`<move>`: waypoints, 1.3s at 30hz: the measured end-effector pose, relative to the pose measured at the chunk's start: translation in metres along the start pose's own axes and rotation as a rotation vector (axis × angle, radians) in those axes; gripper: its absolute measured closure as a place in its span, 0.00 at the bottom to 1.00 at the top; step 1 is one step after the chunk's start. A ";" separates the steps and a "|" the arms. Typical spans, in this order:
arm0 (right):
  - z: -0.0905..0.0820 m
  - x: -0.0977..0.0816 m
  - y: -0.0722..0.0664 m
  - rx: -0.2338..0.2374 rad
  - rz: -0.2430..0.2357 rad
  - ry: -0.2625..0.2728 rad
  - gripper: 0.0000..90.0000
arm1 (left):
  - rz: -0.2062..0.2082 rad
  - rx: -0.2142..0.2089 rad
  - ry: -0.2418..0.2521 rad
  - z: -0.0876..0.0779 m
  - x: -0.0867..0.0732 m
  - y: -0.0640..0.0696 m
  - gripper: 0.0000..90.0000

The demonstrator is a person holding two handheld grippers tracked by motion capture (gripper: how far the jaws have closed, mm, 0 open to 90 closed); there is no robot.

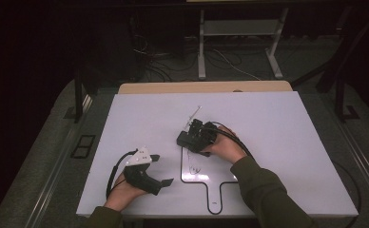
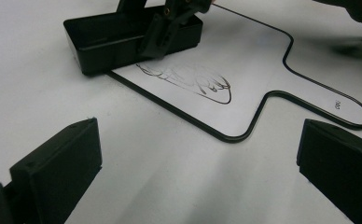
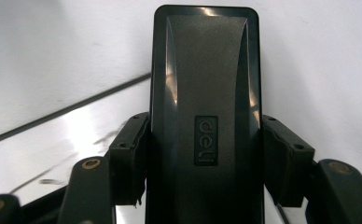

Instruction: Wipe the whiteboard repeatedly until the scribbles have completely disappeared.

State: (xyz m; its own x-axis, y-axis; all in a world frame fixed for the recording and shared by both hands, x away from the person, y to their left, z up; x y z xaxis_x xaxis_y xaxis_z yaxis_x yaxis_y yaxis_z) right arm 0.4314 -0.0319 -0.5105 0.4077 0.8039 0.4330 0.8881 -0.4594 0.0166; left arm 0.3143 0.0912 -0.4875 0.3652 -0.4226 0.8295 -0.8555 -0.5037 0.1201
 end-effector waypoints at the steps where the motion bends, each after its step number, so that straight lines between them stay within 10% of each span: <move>1: 0.000 -0.001 0.000 -0.001 0.006 0.002 0.43 | -0.002 0.000 0.002 0.000 0.000 0.000 0.00; 30: -0.017 -0.032 -0.077 0.097 -0.189 -0.013 0.43 | 0.000 0.000 0.000 0.001 0.001 0.001 0.00; 39: -0.016 -0.031 -0.057 0.069 -0.146 0.000 0.43 | -0.002 -0.001 0.000 0.001 0.000 0.001 0.00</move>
State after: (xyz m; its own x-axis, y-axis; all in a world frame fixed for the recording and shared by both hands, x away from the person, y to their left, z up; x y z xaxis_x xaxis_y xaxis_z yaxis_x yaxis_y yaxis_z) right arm 0.3650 -0.0371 -0.5103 0.2728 0.8604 0.4305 0.9505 -0.3101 0.0175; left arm 0.3137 0.0899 -0.4876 0.3674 -0.4216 0.8290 -0.8549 -0.5041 0.1224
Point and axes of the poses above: each handheld gripper's, and its own axes: z roughly forward along the jaws, x roughly out of its top, y roughly to its right, the point moved 10 cm from there along z, roughly forward along the jaws
